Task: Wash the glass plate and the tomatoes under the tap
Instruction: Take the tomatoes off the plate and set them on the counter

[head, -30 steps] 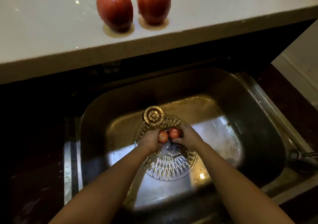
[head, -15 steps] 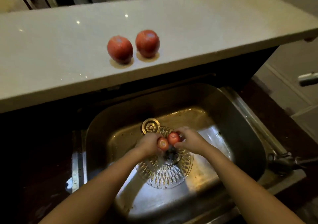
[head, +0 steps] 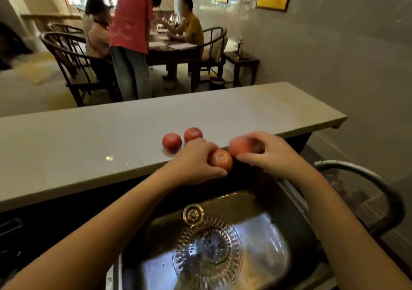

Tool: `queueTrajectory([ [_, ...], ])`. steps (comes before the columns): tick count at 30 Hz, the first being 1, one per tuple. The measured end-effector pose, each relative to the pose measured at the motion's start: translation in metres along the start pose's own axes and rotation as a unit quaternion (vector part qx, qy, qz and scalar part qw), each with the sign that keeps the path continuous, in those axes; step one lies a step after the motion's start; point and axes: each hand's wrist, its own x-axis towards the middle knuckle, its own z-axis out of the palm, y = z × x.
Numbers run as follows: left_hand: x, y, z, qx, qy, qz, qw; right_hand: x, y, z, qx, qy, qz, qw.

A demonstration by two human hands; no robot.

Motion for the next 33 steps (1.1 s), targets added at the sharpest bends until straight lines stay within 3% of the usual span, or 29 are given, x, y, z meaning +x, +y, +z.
queueTrajectory([
  [8, 0.057, 0.004, -0.047, 0.094, 0.06, -0.036, 0.993, 0.048, -0.024, -0.017, 0.056, 0.056, 0.055, 0.995],
  [18, 0.1, -0.027, -0.021, 0.098, -0.047, -0.065, 0.992, 0.081, 0.008, 0.024, -0.029, 0.073, 0.132, 0.988],
  [22, 0.108, -0.034, -0.013, 0.098, -0.048, -0.083, 0.991, 0.081, 0.015, 0.035, -0.039, 0.101, 0.147, 0.983],
  [33, 0.11, -0.032, -0.018, 0.123, -0.072, -0.083, 0.986, 0.086, 0.016, 0.028, -0.091, 0.029, 0.131, 0.987],
])
